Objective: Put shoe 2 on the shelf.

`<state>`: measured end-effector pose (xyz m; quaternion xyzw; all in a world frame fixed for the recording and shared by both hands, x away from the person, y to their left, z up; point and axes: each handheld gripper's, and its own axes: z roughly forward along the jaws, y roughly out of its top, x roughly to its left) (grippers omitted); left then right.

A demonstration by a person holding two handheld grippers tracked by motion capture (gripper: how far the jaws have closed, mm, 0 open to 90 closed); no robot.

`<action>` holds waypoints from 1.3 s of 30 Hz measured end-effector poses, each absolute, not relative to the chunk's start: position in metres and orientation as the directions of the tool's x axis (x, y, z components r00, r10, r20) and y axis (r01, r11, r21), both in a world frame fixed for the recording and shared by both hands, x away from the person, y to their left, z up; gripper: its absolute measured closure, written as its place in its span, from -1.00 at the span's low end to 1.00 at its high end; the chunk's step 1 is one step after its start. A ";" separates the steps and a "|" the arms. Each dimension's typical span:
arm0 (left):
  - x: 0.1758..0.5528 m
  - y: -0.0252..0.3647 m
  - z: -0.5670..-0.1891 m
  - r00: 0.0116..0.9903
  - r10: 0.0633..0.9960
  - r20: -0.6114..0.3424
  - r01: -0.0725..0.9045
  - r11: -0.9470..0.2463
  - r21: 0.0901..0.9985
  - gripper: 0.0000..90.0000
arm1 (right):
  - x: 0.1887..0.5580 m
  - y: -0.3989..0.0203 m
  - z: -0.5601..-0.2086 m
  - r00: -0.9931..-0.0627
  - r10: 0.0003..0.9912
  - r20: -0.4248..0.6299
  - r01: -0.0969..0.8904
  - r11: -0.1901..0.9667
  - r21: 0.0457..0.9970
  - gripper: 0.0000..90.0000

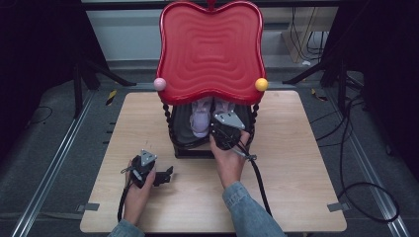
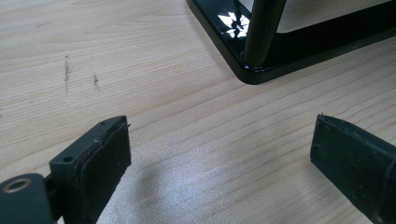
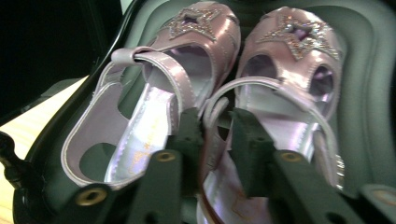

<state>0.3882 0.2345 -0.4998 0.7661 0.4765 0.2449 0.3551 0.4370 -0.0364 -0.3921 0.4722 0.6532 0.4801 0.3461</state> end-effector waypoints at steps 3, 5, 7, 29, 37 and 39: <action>0.388 0.235 -0.500 0.425 0.904 0.037 0.556 -0.294 0.778 -0.90 | 0.434 -0.040 -0.391 -0.309 0.951 0.002 0.292 0.093 0.952 0.29; 0.388 0.235 -0.500 0.425 0.904 0.038 0.556 -0.294 0.778 -0.90 | 0.431 -0.043 -0.389 -0.307 0.952 -0.007 0.298 0.103 0.949 0.13; 0.388 0.235 -0.500 0.425 0.904 0.039 0.555 -0.294 0.778 -0.90 | 0.427 -0.045 -0.386 -0.313 0.950 -0.013 0.300 0.111 0.947 -0.01; 0.389 0.238 -0.500 0.413 0.910 0.045 0.560 -0.292 0.776 -0.90 | 0.366 -0.096 -0.395 -0.375 0.923 -0.089 0.319 0.219 0.922 -0.73; 0.390 0.239 -0.502 0.412 0.910 0.048 0.565 -0.296 0.770 -0.91 | 0.360 -0.123 -0.427 -0.380 0.921 -0.082 0.383 0.237 0.893 -0.74; 0.390 0.239 -0.502 0.411 0.910 0.050 0.568 -0.298 0.767 -0.91 | 0.361 -0.129 -0.434 -0.375 0.924 -0.078 0.400 0.237 0.885 -0.73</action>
